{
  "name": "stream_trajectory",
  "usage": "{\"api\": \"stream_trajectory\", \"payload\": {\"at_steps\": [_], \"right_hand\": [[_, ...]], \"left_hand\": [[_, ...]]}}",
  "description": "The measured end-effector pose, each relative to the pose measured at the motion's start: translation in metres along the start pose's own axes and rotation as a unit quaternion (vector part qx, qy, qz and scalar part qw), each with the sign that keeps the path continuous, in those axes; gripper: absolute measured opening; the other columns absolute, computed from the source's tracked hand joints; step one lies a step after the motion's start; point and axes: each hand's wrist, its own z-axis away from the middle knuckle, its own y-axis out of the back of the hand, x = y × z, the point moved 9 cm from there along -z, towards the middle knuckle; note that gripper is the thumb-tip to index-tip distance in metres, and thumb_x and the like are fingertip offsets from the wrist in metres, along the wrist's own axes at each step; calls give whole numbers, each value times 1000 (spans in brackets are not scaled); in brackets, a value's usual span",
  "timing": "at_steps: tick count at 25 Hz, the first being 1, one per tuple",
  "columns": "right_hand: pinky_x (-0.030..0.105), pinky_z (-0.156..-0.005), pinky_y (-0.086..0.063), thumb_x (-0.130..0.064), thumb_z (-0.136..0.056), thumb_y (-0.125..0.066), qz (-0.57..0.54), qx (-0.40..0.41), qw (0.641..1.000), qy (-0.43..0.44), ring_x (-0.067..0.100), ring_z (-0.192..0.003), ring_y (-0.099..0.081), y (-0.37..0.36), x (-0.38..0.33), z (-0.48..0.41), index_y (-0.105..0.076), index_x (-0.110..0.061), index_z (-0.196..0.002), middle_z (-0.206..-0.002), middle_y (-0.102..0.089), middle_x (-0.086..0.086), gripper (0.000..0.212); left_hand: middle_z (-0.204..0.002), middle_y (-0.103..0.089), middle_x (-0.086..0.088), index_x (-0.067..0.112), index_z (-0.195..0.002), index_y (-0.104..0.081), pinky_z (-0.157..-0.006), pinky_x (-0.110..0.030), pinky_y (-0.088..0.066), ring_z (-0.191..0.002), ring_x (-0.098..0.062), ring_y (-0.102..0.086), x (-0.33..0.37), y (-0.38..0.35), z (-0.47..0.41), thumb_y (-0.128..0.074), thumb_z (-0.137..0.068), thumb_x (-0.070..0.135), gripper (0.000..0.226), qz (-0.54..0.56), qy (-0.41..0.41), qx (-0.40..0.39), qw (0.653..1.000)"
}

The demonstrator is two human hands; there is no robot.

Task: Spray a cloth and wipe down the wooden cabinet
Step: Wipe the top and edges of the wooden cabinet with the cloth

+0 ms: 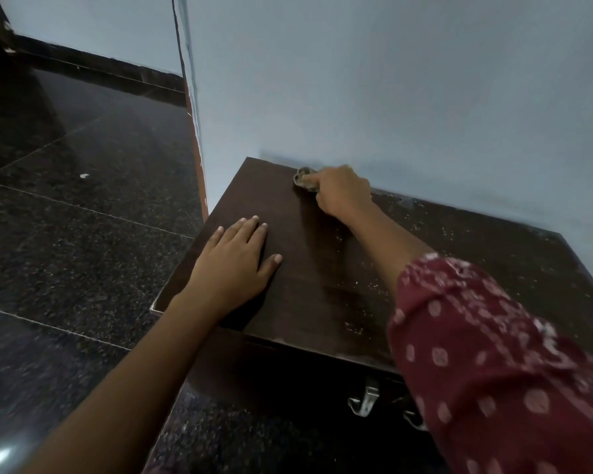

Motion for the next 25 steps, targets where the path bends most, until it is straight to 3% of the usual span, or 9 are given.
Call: {"api": "stream_trajectory", "payload": {"at_steps": [6, 10, 18, 20, 22, 25], "right_hand": [[40, -93, -44, -13, -93, -47, 7, 9, 999, -36, 29, -123, -46, 4, 21, 0, -52, -22, -131, -127, -57, 11, 39], [43, -90, -47, -12, -93, -47, 22, 6, 1000, -5, 31, -125, -44, 4, 14, 55, -45, -36, -134, -132, -54, 7, 48], [38, -90, -45, -13, -90, -45, 23, 3, 995, 94, 30, -129, -37, 10, -21, 189, -33, -35, -140, -146, -41, -5, 56], [36, -82, -50, -11, -82, -56, 27, 27, 991, 128, 33, -118, -49, 13, -27, 217, -44, -33, -134, -139, -51, -2, 58], [29, -63, -54, -13, -60, -76, 43, 50, 985, 160, 30, -92, -65, 11, -27, 240, -63, -33, -116, -117, -69, -3, 61], [24, -51, -52, -19, -46, -83, 79, 47, 983, 158, 22, -77, -69, 5, -10, 255, -67, -39, -108, -105, -73, -12, 67]], "left_hand": [[-161, -9, -2, 15, -149, -14, -120, -41, -5, -149, -19, -5, 4, 0, -2, -31, -96, 45, 63, -1, 9, -25, 1000], [-161, -4, -4, 12, -150, -11, -120, -43, -1, -149, -20, 1, 6, -4, -2, -33, -97, 41, 64, 18, 25, -50, 998], [-160, -9, -6, 12, -149, -18, -120, -40, -4, -149, -20, -4, 30, -5, 3, -39, -97, 35, 60, 31, -38, -67, 997], [-159, -15, -5, 14, -147, -26, -120, -41, -9, -148, -21, -10, 29, 0, 2, -46, -94, 34, 60, 51, -49, -68, 995], [-158, -19, -4, 17, -146, -30, -121, -42, -16, -147, -22, -15, 28, 2, 3, -51, -91, 37, 61, 70, -52, -80, 993], [-159, -18, -3, 20, -147, -27, -121, -43, -16, -147, -22, -15, 36, -1, 7, -52, -89, 43, 67, 37, -68, -94, 992]]}}
